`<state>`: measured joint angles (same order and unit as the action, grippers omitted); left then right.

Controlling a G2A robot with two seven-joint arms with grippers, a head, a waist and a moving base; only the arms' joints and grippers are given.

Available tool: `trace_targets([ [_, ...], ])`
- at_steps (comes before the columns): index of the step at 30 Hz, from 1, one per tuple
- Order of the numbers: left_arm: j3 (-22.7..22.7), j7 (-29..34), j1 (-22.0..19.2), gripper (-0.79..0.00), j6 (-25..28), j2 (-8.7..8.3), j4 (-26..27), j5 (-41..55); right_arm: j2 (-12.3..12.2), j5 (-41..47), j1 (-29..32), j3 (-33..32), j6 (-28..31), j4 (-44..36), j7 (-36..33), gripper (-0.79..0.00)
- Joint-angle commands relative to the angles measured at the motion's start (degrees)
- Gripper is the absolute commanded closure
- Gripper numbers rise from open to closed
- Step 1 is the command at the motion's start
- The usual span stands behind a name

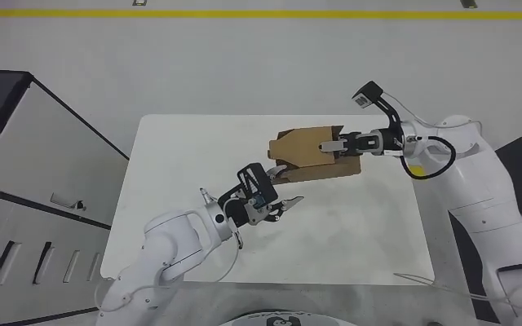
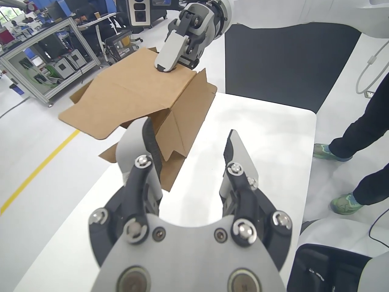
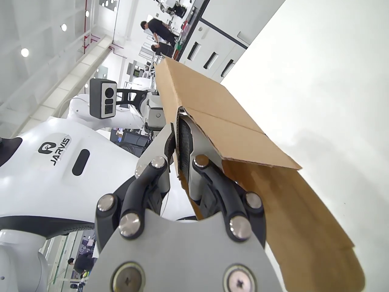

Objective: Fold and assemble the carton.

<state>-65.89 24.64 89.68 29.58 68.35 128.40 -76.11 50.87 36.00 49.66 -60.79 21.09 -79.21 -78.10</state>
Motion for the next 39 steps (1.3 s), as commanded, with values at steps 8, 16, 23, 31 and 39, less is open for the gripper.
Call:
trace_targets([
  [8, 0.6, 0.2, -0.2, -0.526, -0.9, -0.23, -0.3, -0.9, 0.3, -0.5, 0.1, -0.1, -0.2, 0.6, 0.3, 0.000],
  [16, 1.6, -0.1, -0.3, -0.526, -0.5, -0.42, -0.5, -0.5, 0.6, -1.2, 0.3, -0.2, -0.6, 0.9, 1.3, 0.000],
  [23, 2.5, -0.5, -0.5, -0.529, -0.5, -0.55, -0.8, -0.1, 0.8, -1.9, 0.6, -0.7, -0.8, 0.8, 2.2, 0.000],
  [31, 4.5, -1.1, -1.1, -0.536, -0.7, -0.55, -1.5, 0.1, 1.0, -1.7, 1.0, -1.1, -0.8, 0.7, 2.1, 0.000],
  [39, 5.6, -0.9, -1.8, -0.542, -1.6, -0.60, -1.8, -0.3, 1.1, -2.0, 1.4, -1.6, -1.1, 0.3, 2.3, 0.000],
])
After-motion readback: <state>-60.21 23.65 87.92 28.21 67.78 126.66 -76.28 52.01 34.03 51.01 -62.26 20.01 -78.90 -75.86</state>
